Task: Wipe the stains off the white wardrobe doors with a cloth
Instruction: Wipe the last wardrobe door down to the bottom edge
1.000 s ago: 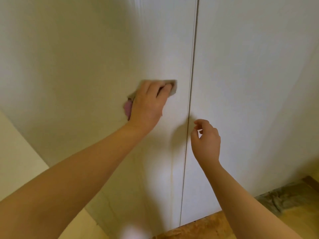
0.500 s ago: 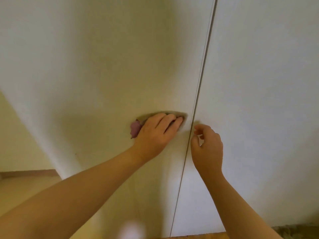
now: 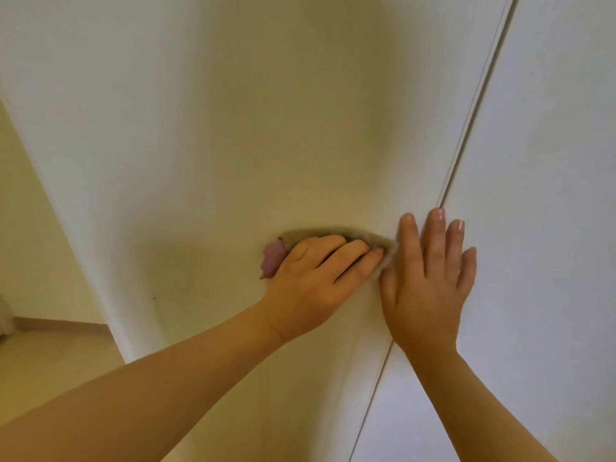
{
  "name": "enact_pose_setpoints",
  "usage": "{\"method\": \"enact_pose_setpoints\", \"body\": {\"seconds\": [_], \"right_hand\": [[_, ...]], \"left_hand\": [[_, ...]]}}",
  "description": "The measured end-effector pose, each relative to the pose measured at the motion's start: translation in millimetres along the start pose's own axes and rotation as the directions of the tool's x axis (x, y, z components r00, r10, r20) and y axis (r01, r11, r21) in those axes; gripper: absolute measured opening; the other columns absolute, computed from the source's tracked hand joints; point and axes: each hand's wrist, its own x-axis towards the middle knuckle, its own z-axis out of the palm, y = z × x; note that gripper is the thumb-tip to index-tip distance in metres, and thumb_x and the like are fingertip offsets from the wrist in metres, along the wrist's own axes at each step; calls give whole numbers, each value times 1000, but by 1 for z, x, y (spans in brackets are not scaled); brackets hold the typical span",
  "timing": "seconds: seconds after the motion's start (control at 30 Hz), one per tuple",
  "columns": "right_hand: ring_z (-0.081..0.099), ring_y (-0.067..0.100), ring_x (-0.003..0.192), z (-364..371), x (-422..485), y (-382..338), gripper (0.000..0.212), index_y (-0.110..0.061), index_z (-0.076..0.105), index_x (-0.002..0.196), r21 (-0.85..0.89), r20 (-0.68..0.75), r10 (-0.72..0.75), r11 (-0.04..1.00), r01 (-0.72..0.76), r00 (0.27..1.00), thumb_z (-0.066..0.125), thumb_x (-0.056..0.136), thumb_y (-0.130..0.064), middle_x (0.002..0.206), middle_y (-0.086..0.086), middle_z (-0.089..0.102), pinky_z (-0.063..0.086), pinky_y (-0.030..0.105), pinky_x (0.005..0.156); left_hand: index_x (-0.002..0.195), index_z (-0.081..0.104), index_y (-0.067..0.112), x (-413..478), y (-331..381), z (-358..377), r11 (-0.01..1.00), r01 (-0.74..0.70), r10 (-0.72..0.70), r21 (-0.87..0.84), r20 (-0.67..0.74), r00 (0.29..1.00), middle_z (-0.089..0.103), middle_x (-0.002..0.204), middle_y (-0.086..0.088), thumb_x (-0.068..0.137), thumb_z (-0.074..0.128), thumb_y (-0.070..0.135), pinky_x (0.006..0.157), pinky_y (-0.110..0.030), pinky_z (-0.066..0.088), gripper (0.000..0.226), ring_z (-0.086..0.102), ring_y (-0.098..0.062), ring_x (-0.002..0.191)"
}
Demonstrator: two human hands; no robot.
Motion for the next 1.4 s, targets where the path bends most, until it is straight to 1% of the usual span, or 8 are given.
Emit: {"method": "enact_pose_setpoints", "body": {"seconds": [0.17,0.4,0.93,1.03,1.13,1.27,1.33,1.4], "right_hand": [[13,29,137,19,-1,0,49,-18,31,141,112,-153,26,994,-9,988,35,93,-30,149,16,27,5,45,109],[9,27,142,34,-51,20,53,-18,28,145,57,-109,-75,995,81,991,27,94,-31,154,9,20,4,38,113],[23,28,139,49,-93,28,54,-20,33,143,-61,-128,-87,995,79,988,20,92,-28,150,9,29,13,49,111],[22,27,139,57,-95,30,52,-20,32,143,-69,-154,-84,995,74,985,23,93,-28,150,10,30,8,45,110],[19,22,136,58,-93,40,49,-20,32,143,-146,-161,-152,981,129,975,25,95,-29,148,10,33,9,42,107],[17,20,137,63,-92,38,49,-21,32,143,-105,-203,-118,990,98,972,25,95,-28,149,9,32,6,42,108],[18,21,137,63,-90,37,49,-21,33,143,-92,-199,-113,991,96,973,25,95,-28,149,9,32,4,41,109],[22,23,137,60,-90,37,49,-20,33,143,-87,-190,-125,990,111,974,25,95,-28,149,9,32,4,40,109]], "left_hand": [[111,70,14,-17,3,14,996,46,-34,79,-147,989,68,102,0,89,58,6,78,-33,42,26,50,-21,94],[108,70,4,-30,10,30,995,21,8,99,-285,959,69,100,-8,82,54,-1,73,-33,36,31,42,-22,91],[110,68,2,-79,37,27,1000,-11,13,15,-120,993,67,106,-10,78,41,2,68,-38,46,42,42,-25,92],[113,65,0,-120,62,38,970,-237,237,53,4,972,64,103,-11,82,44,-1,63,-38,48,37,48,-28,87],[115,60,-2,-103,34,23,867,-489,474,95,150,868,62,101,-14,85,48,-2,66,-40,49,32,55,-32,81],[105,68,-3,-49,20,16,996,-39,45,76,-75,996,67,101,-17,69,58,-13,66,-41,50,39,59,-37,78],[105,68,-2,-76,47,29,983,-179,180,45,-13,984,66,99,-17,77,48,-6,65,-43,51,34,60,-36,78],[107,68,3,-117,69,31,895,-443,432,46,153,889,66,98,-12,86,40,2,66,-39,53,35,62,-31,81]]}}
